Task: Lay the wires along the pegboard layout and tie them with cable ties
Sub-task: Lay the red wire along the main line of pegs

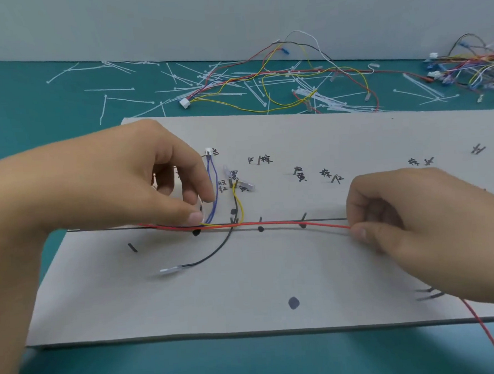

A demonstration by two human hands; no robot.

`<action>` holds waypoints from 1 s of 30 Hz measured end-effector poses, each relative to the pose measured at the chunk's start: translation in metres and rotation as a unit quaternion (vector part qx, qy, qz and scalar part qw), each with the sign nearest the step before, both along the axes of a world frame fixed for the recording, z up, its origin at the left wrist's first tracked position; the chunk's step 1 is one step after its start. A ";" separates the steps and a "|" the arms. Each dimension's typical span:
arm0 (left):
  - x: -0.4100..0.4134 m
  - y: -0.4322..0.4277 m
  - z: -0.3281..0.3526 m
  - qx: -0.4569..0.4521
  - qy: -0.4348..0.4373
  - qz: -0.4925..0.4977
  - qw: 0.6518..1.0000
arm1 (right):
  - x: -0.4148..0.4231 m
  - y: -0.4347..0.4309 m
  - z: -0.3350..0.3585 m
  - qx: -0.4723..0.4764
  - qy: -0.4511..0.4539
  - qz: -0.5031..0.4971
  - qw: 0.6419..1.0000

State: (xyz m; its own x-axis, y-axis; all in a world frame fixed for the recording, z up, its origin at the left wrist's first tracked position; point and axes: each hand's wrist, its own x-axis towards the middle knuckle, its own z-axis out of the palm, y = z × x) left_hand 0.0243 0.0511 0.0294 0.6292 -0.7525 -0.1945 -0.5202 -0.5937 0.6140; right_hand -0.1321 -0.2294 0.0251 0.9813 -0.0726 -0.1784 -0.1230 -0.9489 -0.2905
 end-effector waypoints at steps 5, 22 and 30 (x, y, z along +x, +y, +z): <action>-0.003 -0.001 -0.003 0.025 -0.014 0.023 0.999 | 0.001 -0.005 0.003 0.076 0.038 -0.010 0.996; -0.026 -0.030 -0.004 -0.053 -0.126 0.032 0.990 | 0.027 -0.023 0.002 0.053 0.035 -0.041 0.997; -0.040 -0.071 -0.024 -0.032 -0.142 -0.032 0.989 | 0.019 -0.030 -0.006 0.115 -0.018 -0.097 0.988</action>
